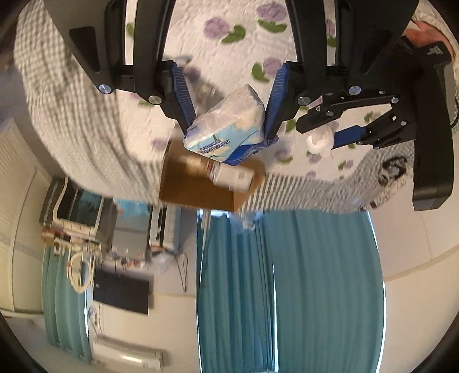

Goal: Organize soft objects
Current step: 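Carry the cloth with the left tool while the right carries the tissue pack over the box, then open both tools to release the items into the box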

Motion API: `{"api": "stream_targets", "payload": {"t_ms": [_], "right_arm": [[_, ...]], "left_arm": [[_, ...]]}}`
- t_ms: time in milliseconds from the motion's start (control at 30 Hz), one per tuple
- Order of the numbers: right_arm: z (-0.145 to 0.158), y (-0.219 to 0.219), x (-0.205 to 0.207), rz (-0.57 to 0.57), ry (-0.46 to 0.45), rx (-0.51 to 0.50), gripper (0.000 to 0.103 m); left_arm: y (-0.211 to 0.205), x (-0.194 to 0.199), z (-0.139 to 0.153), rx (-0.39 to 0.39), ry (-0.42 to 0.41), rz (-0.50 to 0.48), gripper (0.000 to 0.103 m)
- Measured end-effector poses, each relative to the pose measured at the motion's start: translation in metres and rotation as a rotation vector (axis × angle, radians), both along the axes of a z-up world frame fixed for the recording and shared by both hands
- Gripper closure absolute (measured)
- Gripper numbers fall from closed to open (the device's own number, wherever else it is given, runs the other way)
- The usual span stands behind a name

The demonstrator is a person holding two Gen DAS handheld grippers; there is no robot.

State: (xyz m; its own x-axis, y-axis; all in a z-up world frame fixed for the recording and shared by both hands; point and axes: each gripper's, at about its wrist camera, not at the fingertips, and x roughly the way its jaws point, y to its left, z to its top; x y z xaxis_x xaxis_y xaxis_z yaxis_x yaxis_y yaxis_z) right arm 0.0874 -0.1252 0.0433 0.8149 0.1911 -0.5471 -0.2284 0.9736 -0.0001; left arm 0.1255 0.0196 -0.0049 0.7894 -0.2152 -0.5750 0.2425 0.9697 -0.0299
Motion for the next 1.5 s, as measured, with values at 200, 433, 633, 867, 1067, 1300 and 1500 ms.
{"api": "stream_targets", "payload": {"t_ms": [200,433,633,867,1067,1300,1500], "right_arm": [[0.039,-0.007,0.029,0.005,-0.072,-0.048,0.055],[0.040,-0.011,0.093,-0.003,-0.073,-0.096,0.055],[0.011,-0.022,0.170,-0.020,-0.041,-0.086,0.055],[-0.045,-0.033,0.255,-0.033,0.065,-0.088,0.055],[-0.087,-0.041,0.292,-0.050,0.121,-0.052,0.053],[-0.109,-0.041,0.294,-0.034,0.162,-0.036,0.047],[-0.089,-0.045,0.272,-0.046,0.123,-0.039,0.011]], "left_arm": [[-0.003,0.034,0.053,0.000,-0.077,-0.010,0.060],[-0.012,0.098,0.072,-0.014,-0.104,-0.048,0.060],[-0.026,0.176,0.052,0.047,-0.077,-0.044,0.060],[-0.033,0.258,0.005,0.120,-0.036,-0.037,0.060],[-0.041,0.293,-0.036,0.149,0.011,-0.037,0.059],[-0.046,0.295,-0.037,0.182,-0.021,-0.004,0.043],[-0.036,0.284,-0.016,0.129,-0.041,0.053,0.021]]}}
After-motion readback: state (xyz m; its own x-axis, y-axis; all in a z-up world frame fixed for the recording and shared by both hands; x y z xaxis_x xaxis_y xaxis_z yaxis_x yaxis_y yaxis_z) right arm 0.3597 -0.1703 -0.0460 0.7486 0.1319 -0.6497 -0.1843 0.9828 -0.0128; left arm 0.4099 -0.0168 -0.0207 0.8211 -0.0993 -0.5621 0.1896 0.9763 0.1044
